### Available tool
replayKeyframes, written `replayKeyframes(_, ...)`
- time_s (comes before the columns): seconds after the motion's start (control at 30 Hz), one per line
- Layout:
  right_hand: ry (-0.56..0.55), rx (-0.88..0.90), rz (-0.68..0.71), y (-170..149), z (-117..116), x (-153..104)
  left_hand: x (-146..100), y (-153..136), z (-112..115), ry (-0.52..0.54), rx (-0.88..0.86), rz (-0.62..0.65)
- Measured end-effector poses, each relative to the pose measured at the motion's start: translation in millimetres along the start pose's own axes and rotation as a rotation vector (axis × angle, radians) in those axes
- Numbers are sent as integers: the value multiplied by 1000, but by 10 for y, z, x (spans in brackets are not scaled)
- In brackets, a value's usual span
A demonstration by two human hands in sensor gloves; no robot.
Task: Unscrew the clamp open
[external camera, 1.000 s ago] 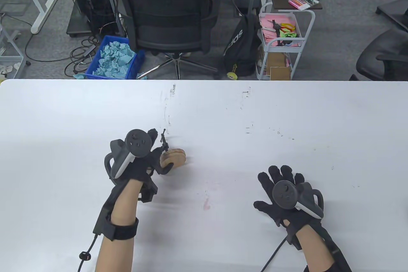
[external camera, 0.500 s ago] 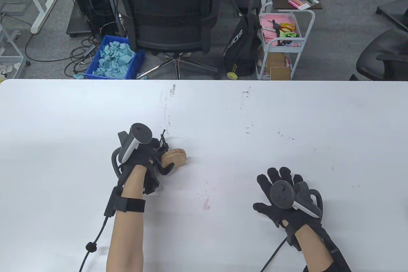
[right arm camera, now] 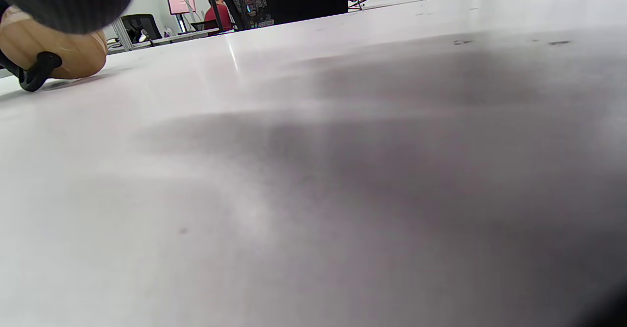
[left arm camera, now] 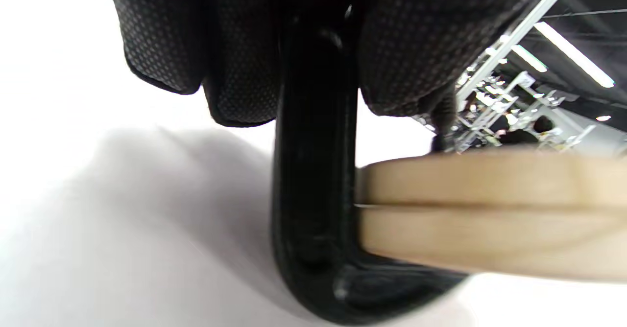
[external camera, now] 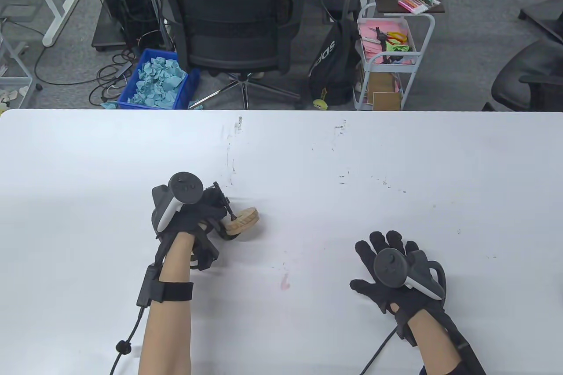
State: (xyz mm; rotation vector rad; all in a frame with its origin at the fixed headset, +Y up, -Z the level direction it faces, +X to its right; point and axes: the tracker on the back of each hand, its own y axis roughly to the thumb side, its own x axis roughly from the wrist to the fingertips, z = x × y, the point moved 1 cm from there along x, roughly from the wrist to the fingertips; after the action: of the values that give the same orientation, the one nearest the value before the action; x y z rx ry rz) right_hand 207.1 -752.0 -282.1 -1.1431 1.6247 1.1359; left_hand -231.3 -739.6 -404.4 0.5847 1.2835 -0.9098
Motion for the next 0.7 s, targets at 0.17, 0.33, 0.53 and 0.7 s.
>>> replayKeyframes(0.17, -1, 3, 0, -4, 2, -3, -150, 154, 96, -1, -92, 124)
replayKeyframes(0.33, -5, 5, 6, -5, 0, 0, -349, 407, 192, 10, -225, 287)
replayKeyframes(0.53, -5, 22, 10, -11, -3, 2, -534, 757, 431, -41, -362, 443)
replayKeyframes(0.7, -15, 31, 7, -28, 9, -6, -611, 974, 731, -154, -414, 514)
